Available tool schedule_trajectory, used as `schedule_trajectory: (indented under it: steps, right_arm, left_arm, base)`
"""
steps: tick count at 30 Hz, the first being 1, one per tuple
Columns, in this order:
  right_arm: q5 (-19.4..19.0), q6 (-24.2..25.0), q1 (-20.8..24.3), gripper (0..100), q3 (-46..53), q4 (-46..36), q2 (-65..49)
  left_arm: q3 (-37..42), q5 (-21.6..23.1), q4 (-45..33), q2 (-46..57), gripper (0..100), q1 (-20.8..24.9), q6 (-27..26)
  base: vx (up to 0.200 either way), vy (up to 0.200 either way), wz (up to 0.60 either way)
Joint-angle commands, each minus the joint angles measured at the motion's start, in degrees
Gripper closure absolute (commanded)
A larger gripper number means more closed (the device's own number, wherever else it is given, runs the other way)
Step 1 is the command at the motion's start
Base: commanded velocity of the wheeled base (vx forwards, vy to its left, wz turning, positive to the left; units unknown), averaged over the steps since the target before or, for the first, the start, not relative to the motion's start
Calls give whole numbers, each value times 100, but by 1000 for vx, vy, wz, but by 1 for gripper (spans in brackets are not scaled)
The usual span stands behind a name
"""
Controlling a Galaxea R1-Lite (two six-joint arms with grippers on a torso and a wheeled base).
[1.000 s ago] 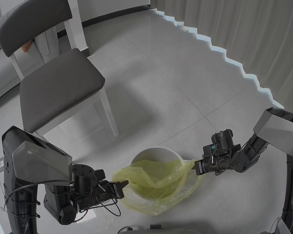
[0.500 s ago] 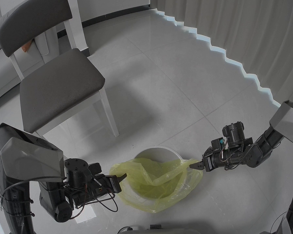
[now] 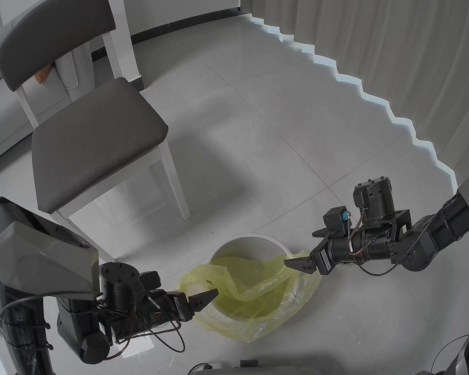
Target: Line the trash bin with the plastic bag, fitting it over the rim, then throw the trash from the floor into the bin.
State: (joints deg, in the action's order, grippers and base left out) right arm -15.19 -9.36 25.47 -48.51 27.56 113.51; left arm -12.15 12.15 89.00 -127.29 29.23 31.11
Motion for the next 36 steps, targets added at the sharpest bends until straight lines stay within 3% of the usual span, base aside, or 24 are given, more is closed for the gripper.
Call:
schedule_trajectory:
  steps: [1, 3, 8, 9, 10, 14, 19, 36]
  right_arm:
    - [-10, -892, 248, 0, -177, 3, 400]
    - [-54, -1129, 301, 0, -221, 12, 550]
    - [-160, -1727, 626, 0, -432, 3, 972]
    - [-160, -1727, 626, 0, -432, 3, 972]
    - [-160, -2105, 653, 0, -546, -14, 1130]
    - [-169, -2694, 670, 0, -713, -67, 1297]
    - [-186, -2957, 653, 0, -897, -128, 1534]
    - [-204, -3054, 661, 0, -1565, -621, 2167]
  left_arm:
    - [583, -3, 100, 996, 0, 56, -61]
    - [662, 6, 100, 1040, 0, -40, -175]
    - [925, 68, 100, 891, 0, -682, -1098]
    - [925, 68, 100, 891, 0, -682, -1098]
    - [969, 112, 100, 961, 0, -849, -1195]
    - [925, 288, 100, 1198, 0, -1192, -1213]
    - [917, 402, 100, 1497, 0, -1289, -1221]
    - [1215, 586, 100, 2147, 0, -1297, -1195]
  base:
    - [0, 0, 0]
    - [0, 0, 0]
    - [0, 0, 0]
    - [0, 0, 0]
    - [0, 0, 0]
    - [0, 0, 0]
    - [0, 0, 0]
    - [0, 0, 0]
